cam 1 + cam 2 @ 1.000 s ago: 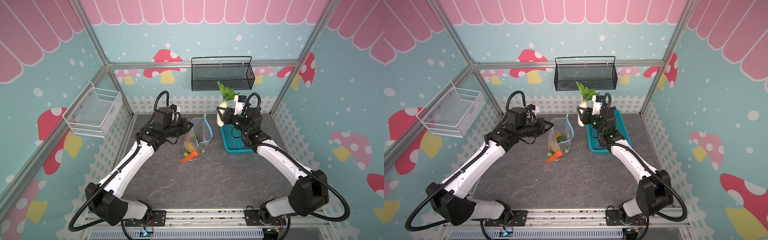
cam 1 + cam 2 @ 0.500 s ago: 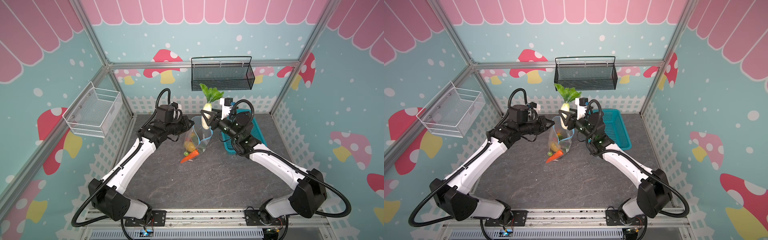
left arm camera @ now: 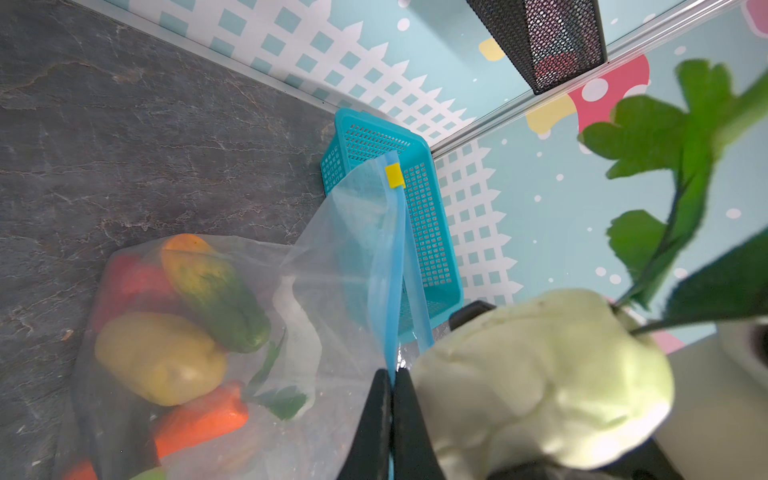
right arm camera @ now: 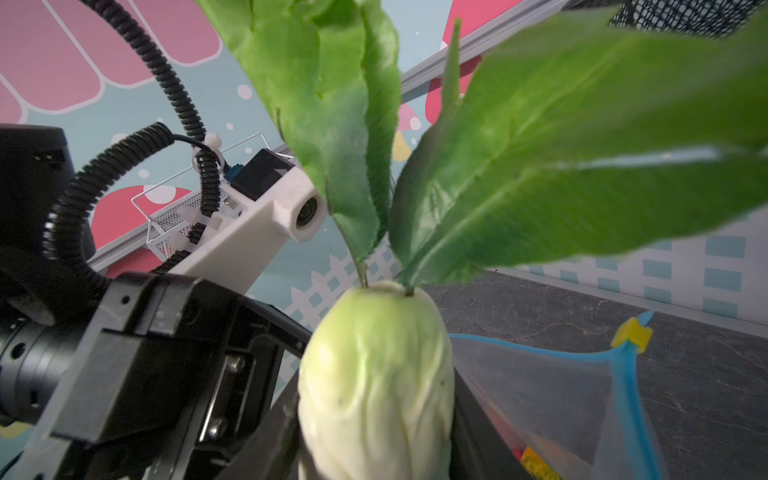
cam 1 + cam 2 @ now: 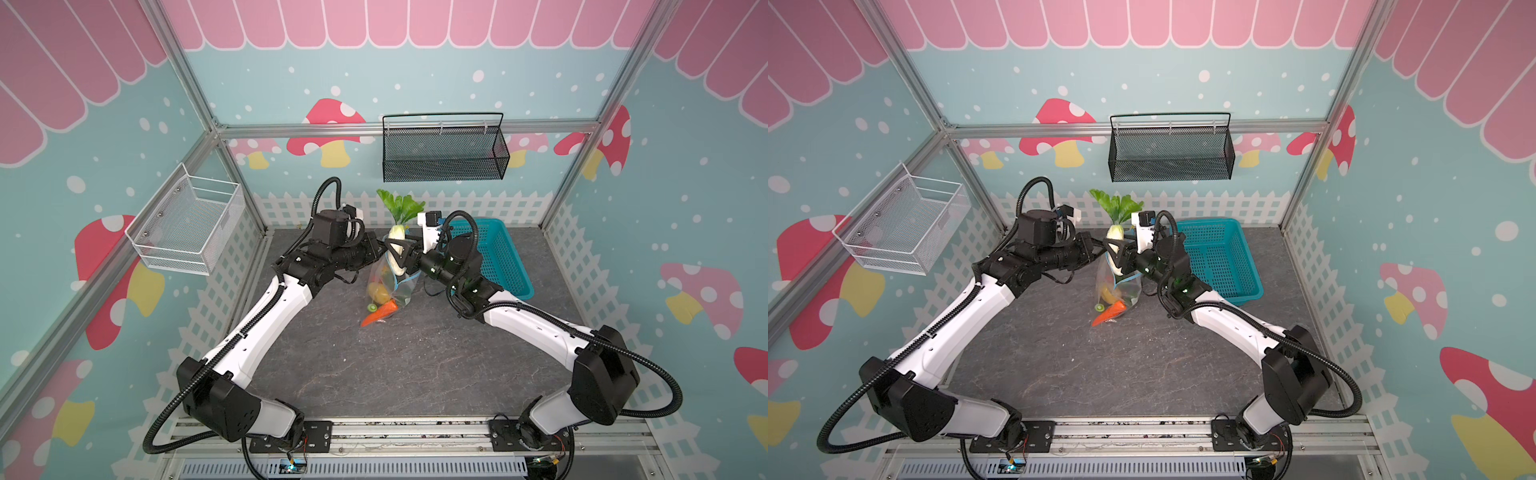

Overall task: Place the food in the zip-top bag and seal the zipper
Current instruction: 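Lower the bok choy into the bag and open the right gripper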

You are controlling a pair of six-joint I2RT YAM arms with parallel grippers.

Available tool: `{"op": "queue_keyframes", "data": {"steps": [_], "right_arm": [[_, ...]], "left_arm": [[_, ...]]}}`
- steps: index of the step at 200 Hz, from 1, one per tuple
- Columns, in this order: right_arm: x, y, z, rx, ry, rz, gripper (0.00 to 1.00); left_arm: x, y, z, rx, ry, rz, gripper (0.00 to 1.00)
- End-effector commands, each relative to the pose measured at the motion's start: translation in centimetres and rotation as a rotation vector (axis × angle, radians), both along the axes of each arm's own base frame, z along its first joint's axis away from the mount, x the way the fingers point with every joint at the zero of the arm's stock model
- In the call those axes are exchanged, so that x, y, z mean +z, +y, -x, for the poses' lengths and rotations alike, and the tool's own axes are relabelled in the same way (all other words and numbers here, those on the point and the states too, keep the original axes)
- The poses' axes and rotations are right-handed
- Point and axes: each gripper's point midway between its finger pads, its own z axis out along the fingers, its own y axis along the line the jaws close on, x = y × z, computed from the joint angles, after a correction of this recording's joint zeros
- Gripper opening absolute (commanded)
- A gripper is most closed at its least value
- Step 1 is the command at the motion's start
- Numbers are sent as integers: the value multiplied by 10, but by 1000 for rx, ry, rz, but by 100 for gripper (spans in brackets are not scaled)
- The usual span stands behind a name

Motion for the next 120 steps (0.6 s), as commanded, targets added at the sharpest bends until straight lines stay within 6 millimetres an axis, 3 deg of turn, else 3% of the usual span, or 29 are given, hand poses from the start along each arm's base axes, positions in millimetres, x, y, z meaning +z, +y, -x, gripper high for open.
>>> {"op": "queue_keyframes", "data": {"steps": [1, 46, 120], "right_arm": [[-11, 5, 0, 0, 27, -3, 34], [-26, 17, 1, 11, 68, 31, 37], [-31, 15, -2, -21, 87, 66, 50]], "left_arm": [[8, 2, 0, 5, -17, 1, 0], [7, 5, 1, 12, -19, -4, 0], [2, 6, 3, 14, -11, -8, 0]]}}
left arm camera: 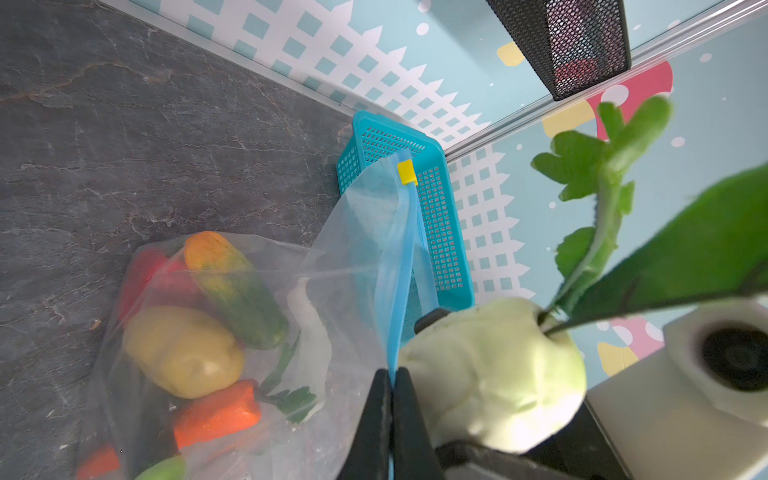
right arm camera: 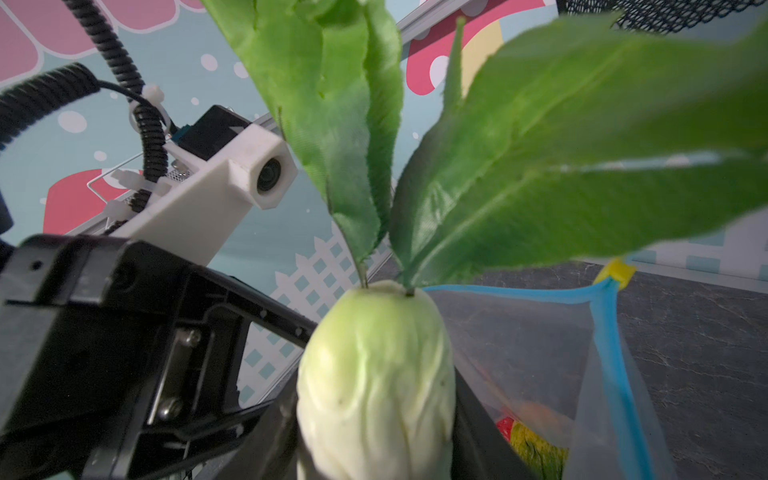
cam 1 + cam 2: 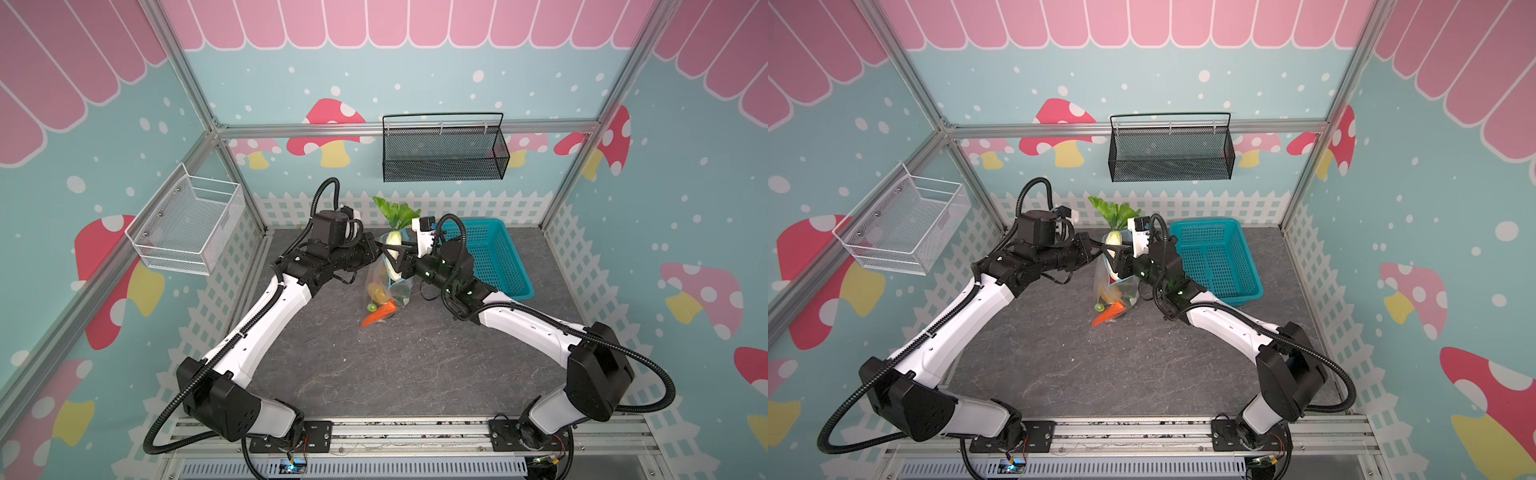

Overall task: Place the food in the zip-top bag and seal the zipper
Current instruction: 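Lower the bok choy into the bag and open the right gripper, then grasp the bag's blue zipper edge with the right gripper near the yellow slider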

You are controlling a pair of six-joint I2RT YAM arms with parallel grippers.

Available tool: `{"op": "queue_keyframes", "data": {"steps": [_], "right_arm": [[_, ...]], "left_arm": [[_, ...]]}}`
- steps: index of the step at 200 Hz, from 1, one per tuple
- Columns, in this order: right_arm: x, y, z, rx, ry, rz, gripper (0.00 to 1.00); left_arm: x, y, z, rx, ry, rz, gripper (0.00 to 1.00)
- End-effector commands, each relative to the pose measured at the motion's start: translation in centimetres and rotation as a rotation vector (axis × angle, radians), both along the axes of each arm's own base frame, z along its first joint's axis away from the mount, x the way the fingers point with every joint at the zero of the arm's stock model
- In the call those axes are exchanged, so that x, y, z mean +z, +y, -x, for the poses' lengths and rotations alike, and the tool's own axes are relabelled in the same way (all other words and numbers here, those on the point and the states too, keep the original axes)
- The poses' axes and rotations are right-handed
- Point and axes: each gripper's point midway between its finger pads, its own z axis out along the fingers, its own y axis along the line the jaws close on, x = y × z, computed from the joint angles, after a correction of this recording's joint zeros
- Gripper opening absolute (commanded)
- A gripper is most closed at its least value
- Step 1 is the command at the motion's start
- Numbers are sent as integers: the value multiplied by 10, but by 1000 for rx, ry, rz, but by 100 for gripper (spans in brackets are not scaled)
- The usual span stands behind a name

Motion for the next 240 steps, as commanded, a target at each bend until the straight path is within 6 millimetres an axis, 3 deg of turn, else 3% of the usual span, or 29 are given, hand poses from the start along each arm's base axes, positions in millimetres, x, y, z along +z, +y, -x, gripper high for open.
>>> {"op": "queue_keyframes", "data": {"steps": [1, 58, 141, 194, 209, 240], "right_arm": [[-6, 7, 1, 8, 25, 20, 50], [-5, 8, 0, 6, 33, 33, 65], [17, 0, 5, -10, -7, 46, 61], [41, -36, 19, -100, -108, 134, 61], [35, -48, 25, -127, -109, 145, 64], [12, -66, 33, -91, 29, 140, 58]], "left_arm": [[9, -1, 5, -15, -30, 13, 0], [7, 1, 6, -7, -29, 10, 0], [7, 3, 9, -4, -32, 11, 0], [9, 5, 11, 0, -38, 11, 0], [8, 5, 11, -2, -37, 11, 0], [10, 4, 13, -6, -42, 13, 0]]}}
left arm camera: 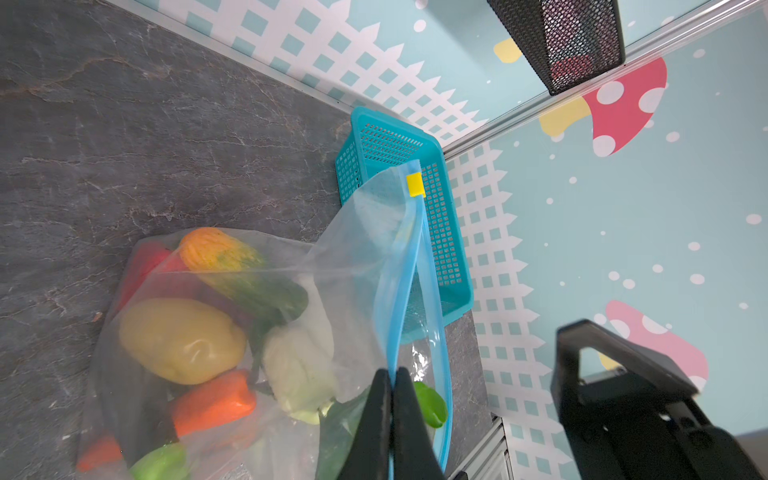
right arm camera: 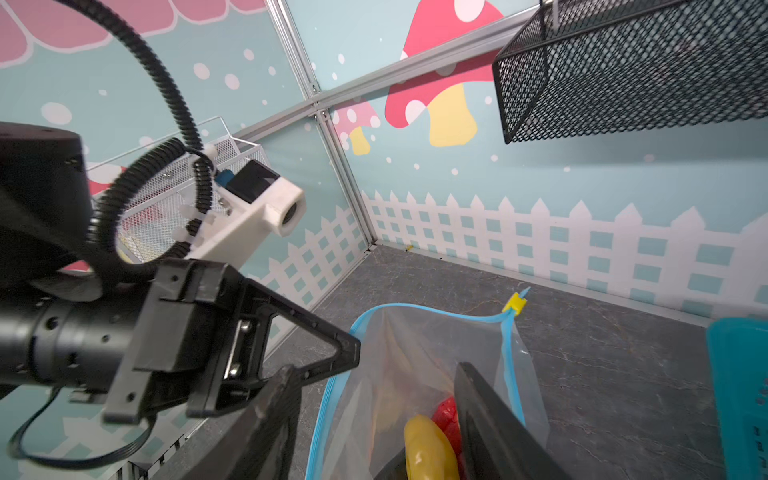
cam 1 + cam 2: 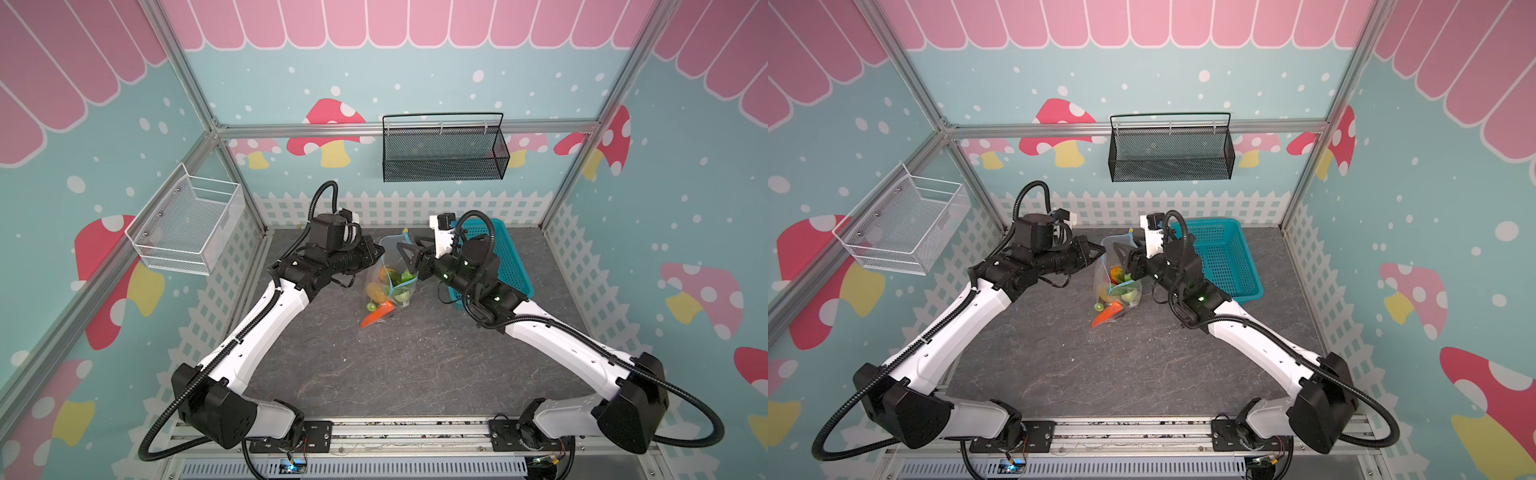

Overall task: Place the food in the zip-top bag and seal the zipper
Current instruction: 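Grasp the bag's blue zipper edge with the right gripper near the yellow slider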

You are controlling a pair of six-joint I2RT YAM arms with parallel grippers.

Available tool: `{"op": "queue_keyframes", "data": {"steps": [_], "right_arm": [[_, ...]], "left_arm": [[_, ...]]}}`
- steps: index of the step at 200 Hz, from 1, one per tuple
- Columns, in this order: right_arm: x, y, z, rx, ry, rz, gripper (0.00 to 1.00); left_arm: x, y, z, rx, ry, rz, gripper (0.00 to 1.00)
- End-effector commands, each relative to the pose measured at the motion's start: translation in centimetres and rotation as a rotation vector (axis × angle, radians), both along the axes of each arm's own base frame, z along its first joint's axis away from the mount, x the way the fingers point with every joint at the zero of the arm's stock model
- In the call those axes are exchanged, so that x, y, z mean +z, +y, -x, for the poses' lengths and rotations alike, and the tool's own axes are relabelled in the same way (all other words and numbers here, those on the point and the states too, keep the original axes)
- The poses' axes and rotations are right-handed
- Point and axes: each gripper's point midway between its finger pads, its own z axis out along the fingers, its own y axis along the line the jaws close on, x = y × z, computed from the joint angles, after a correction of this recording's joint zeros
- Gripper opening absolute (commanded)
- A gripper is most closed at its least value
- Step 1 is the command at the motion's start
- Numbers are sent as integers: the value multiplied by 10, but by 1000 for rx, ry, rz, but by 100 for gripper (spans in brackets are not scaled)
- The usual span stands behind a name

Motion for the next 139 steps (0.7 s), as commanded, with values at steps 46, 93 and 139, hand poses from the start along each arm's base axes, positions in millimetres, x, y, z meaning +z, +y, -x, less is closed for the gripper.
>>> {"op": "queue_keyframes", "data": {"steps": [46, 93, 139], "right_arm": [[-72, -36, 3, 84, 388, -41, 48], [-88, -17, 2, 215, 481, -58, 35], [-96, -14, -5, 206, 512, -55, 17]], "left_arm": [[12, 1, 5, -6, -37, 12, 0], [11, 0, 5, -11, -33, 15, 0], [12, 2, 6, -8, -39, 12, 0]]}}
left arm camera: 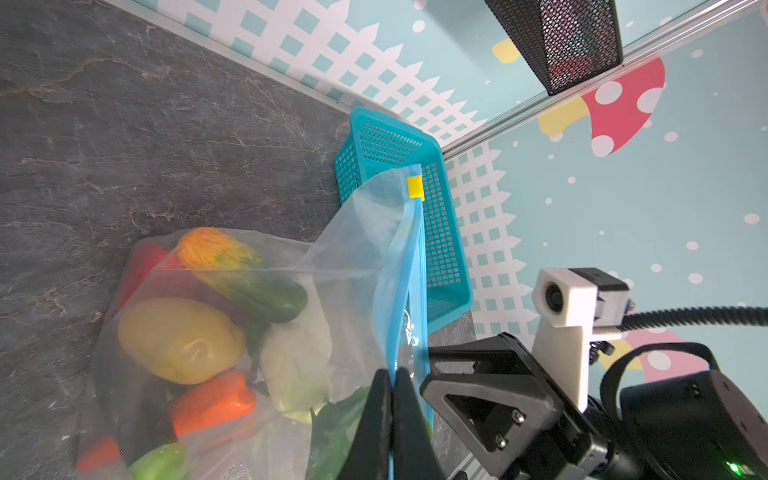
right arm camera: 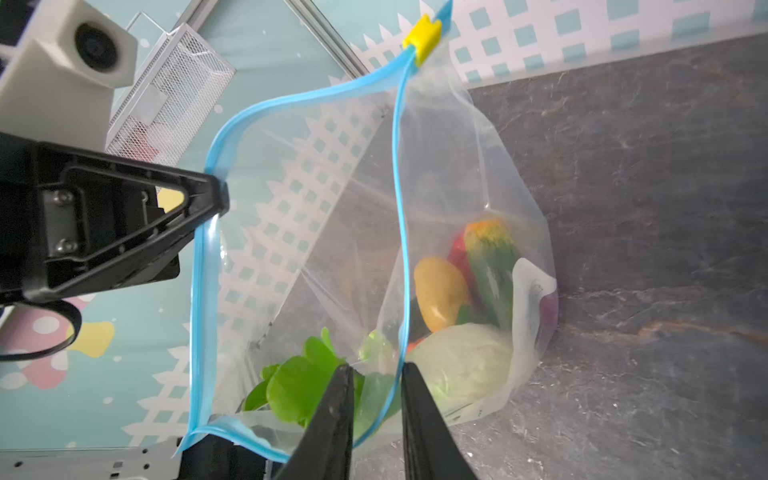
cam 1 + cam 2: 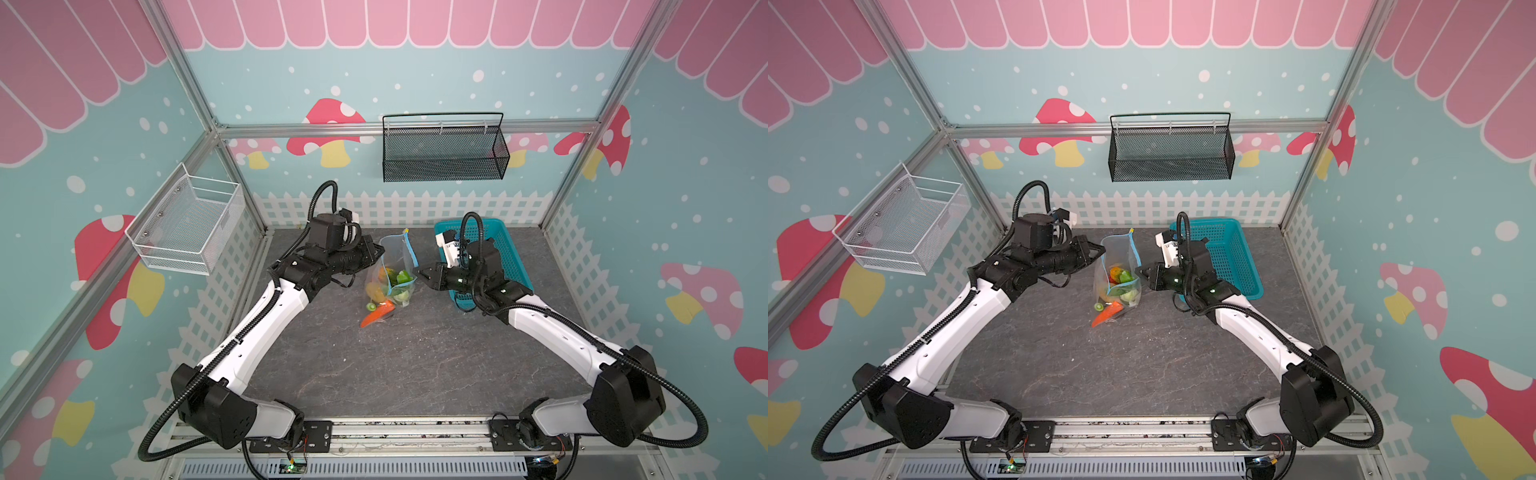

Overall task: Place the food in the zip-top bag and seal the zipper
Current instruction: 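Grasp the bag's blue zipper edge with the right gripper near the yellow slider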

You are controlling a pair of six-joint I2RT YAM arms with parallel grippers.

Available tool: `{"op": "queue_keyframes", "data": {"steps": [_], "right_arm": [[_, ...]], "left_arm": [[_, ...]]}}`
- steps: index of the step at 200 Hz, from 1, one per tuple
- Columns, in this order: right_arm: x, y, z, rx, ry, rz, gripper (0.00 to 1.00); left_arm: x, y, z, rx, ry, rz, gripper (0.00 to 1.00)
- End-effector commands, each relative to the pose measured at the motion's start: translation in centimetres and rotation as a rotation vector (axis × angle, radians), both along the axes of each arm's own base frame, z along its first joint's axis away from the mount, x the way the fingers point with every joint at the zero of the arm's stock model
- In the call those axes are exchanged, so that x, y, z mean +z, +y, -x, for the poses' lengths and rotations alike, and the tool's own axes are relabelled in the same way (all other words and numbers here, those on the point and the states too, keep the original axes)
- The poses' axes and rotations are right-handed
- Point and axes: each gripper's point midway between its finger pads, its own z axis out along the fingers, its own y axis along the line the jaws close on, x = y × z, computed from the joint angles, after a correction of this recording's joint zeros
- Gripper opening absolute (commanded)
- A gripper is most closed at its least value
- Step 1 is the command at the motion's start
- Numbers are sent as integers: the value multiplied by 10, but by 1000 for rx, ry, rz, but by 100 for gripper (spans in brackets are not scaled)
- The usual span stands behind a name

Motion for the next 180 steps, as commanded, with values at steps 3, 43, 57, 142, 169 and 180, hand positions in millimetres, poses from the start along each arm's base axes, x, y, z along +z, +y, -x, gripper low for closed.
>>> {"op": "queue_keyframes", "data": {"steps": [3, 43, 57, 142, 169, 180], "right_arm": [[16, 2, -2, 10, -10, -33, 17], [19, 1, -1, 16, -21, -37, 5], [23, 4, 2, 38, -26, -53, 1], [83, 13, 8, 76, -132, -187, 0], [106, 16, 8, 47, -168, -208, 0], [112, 17, 9, 30, -179, -214, 0]], "left_arm": [[10, 2, 6, -7, -35, 10, 0], [9, 1, 5, -8, -33, 5, 0], [8, 1, 4, -8, -32, 5, 0], [19, -5, 9, -62, -45, -2, 0], [27, -12, 16, -112, -63, -24, 0], [34, -14, 18, -125, -78, -30, 0]]}}
